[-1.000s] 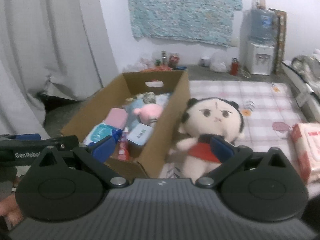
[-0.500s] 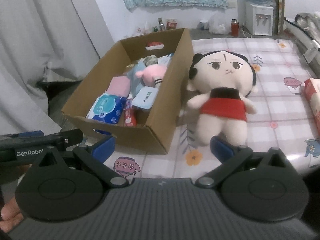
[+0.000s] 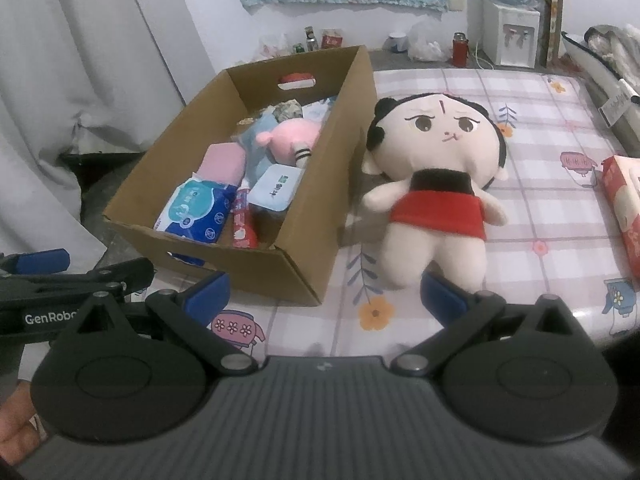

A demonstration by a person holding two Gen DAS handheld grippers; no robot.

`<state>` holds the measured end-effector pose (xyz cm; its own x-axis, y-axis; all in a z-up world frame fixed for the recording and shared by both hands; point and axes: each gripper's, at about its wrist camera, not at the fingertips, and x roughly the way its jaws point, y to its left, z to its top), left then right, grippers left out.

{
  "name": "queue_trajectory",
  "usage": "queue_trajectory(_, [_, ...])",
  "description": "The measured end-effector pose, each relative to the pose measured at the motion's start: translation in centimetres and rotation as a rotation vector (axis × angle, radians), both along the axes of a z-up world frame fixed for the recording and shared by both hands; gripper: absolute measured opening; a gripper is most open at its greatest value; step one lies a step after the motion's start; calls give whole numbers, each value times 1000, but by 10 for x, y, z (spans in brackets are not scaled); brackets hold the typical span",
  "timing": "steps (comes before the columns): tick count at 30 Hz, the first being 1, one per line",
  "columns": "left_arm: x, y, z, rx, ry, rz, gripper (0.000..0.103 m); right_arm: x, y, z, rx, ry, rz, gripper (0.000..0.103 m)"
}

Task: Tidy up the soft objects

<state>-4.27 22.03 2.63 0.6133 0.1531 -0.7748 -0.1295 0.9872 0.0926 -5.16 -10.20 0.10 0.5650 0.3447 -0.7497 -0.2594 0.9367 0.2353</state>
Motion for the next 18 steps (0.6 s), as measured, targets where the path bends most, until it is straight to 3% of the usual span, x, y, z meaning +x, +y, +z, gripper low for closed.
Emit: queue_trajectory(18, [18, 2, -14, -9, 55, -30, 103, 14, 1, -15, -22, 55, -31, 102])
